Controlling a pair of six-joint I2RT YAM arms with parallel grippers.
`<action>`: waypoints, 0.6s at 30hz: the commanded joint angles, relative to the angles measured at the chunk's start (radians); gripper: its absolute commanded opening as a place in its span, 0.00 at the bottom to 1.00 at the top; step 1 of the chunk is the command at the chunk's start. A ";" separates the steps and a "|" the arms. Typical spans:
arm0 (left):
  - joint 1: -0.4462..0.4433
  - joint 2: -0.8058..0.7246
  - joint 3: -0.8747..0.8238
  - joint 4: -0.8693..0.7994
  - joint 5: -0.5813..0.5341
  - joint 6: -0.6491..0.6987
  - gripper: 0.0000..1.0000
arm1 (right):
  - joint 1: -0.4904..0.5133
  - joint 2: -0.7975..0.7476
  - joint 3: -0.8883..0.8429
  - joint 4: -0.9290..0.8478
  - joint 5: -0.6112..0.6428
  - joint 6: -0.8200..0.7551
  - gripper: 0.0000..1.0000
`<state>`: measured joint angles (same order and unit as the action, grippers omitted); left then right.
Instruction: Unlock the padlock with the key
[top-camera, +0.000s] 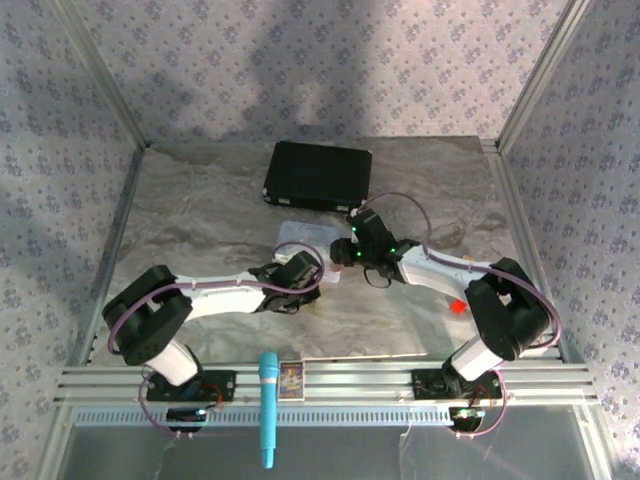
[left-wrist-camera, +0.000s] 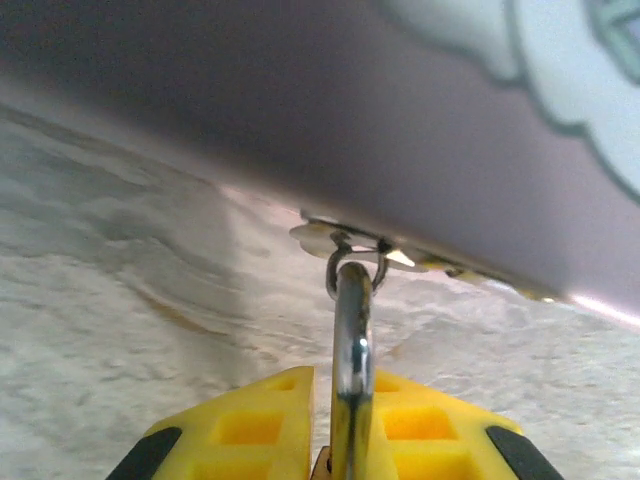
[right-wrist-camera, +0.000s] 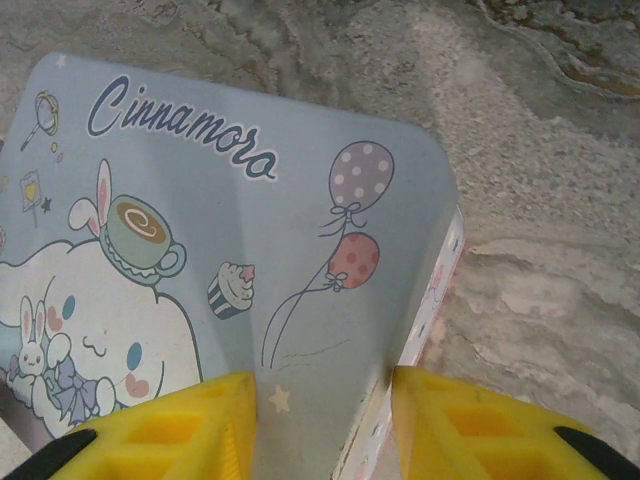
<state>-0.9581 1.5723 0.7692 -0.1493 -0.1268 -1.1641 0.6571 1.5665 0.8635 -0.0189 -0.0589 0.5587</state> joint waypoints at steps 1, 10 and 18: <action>-0.010 0.018 0.039 -0.304 -0.098 0.135 0.05 | -0.011 0.062 -0.002 -0.104 0.059 -0.028 0.36; -0.057 0.108 0.117 -0.460 -0.229 0.164 0.15 | -0.008 0.089 0.002 -0.096 0.048 -0.013 0.35; -0.110 0.169 0.204 -0.585 -0.308 0.153 0.29 | -0.008 0.078 -0.024 -0.077 0.057 0.006 0.35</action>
<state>-1.0588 1.7199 0.9600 -0.5682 -0.3954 -1.0142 0.6598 1.6016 0.8875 0.0139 -0.0818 0.5583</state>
